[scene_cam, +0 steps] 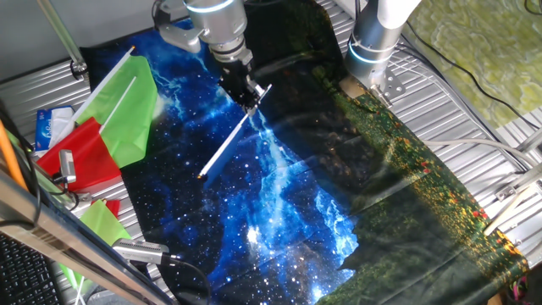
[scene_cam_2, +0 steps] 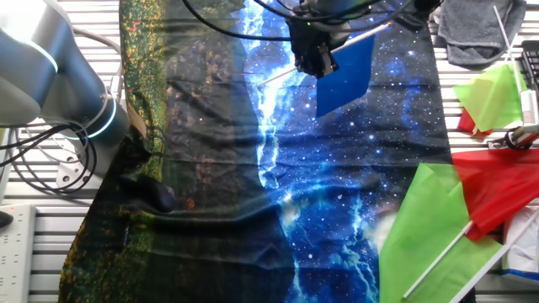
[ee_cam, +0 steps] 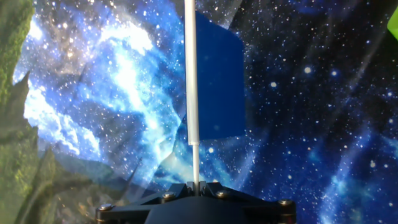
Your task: Wave the flag
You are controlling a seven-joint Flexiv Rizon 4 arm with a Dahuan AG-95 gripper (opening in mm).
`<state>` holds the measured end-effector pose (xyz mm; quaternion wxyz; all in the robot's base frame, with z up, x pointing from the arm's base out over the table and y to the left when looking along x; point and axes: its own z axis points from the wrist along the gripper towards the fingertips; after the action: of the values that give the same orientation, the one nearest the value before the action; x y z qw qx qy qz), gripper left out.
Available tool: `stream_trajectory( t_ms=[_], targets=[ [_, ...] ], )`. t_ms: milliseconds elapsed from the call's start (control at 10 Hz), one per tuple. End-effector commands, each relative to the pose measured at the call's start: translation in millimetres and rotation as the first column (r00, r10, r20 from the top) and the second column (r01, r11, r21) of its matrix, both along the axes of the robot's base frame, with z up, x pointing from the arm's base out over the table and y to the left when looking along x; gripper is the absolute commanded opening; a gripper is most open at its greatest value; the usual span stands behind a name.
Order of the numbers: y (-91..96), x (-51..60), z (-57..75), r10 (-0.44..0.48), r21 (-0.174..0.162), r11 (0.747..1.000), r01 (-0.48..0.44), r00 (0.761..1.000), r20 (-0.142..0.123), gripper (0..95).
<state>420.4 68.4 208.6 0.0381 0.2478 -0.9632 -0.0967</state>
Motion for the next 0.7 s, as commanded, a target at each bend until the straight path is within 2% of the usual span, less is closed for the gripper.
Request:
stream_trajectory(
  t_ms=[100,500,700],
  targets=[
    [-0.1,0.8,0.0,-0.003,0.001,1.000,0.003,1.000,-0.021,0.0],
    [-0.1,0.8,0.0,0.026,-0.046,0.999,-0.028,0.998,-0.055,0.0],
    [-0.1,0.8,0.0,0.036,-0.045,0.998,-0.039,0.998,-0.055,0.0]
  ],
)
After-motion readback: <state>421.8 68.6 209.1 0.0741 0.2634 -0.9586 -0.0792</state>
